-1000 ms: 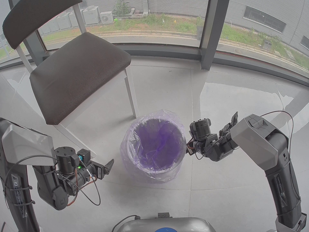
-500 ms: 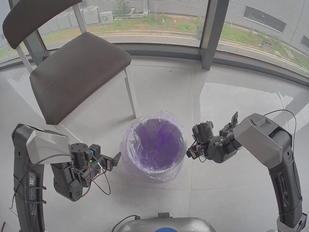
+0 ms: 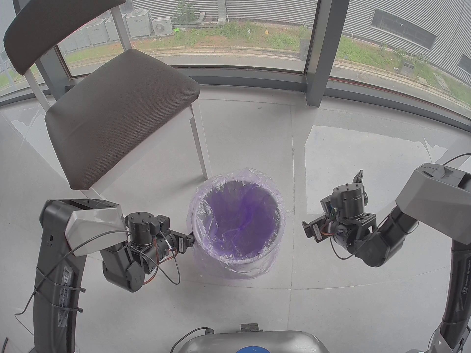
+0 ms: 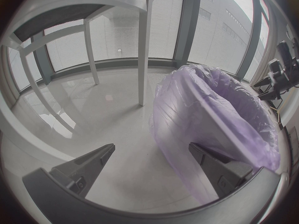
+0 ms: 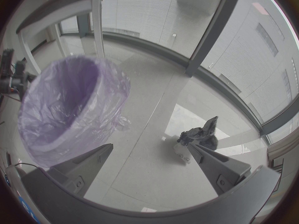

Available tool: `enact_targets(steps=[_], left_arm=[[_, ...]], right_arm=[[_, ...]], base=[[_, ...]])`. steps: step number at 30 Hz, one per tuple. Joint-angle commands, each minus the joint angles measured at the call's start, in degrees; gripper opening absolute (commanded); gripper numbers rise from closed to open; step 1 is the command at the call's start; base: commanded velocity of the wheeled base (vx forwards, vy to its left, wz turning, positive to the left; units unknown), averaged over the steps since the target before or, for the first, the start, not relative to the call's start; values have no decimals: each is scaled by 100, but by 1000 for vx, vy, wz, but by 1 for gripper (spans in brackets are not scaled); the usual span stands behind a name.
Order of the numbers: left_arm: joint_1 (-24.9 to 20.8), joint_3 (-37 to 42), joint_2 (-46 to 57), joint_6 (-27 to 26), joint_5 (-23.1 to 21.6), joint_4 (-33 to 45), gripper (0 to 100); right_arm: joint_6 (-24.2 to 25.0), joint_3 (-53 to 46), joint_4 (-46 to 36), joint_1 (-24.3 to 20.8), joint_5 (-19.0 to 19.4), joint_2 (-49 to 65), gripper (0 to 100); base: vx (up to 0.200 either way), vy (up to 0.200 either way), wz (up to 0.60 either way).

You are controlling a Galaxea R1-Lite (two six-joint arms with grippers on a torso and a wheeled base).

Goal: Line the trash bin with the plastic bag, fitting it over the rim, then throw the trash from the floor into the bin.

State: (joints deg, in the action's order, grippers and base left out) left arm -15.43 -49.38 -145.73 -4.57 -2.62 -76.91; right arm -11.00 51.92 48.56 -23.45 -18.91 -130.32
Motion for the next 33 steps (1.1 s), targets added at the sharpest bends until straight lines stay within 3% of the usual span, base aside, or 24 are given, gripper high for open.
enact_targets(steps=[1, 8, 11, 18, 22, 26, 27, 33], left_arm=[[-91, -889, -439, 53, -133, 642, 100], [-47, -1513, -527, -17, -28, 1961, 100], [-39, -1724, -545, -26, 60, 2180, 100], [-21, -1495, -448, -53, 227, 1873, 100], [102, -440, -96, -255, 192, 1064, 100], [295, 236, 79, -791, -2, 616, 100], [374, 535, 115, -1125, -494, 220, 100], [401, 904, 229, -1766, -1584, -26, 100]], right_arm=[[54, -1175, 910, 113, 177, 1035, 100], [168, -2256, 2114, 122, 291, 1307, 100], [150, -2511, 2519, 166, 405, 1281, 100], [115, -2300, 2519, 596, 458, 1316, 100], [115, -2379, 2519, 781, 467, 1413, 100], [106, -2397, 2519, 790, 467, 1465, 100], [106, -2397, 2519, 790, 467, 1465, 100], [36, -2511, 2536, 684, 467, 1544, 100]], base=[[0, 0, 0], [0, 0, 0], [0, 0, 0], [0, 0, 0], [0, 0, 0], [0, 0, 0], [0, 0, 0], [0, 0, 0]])
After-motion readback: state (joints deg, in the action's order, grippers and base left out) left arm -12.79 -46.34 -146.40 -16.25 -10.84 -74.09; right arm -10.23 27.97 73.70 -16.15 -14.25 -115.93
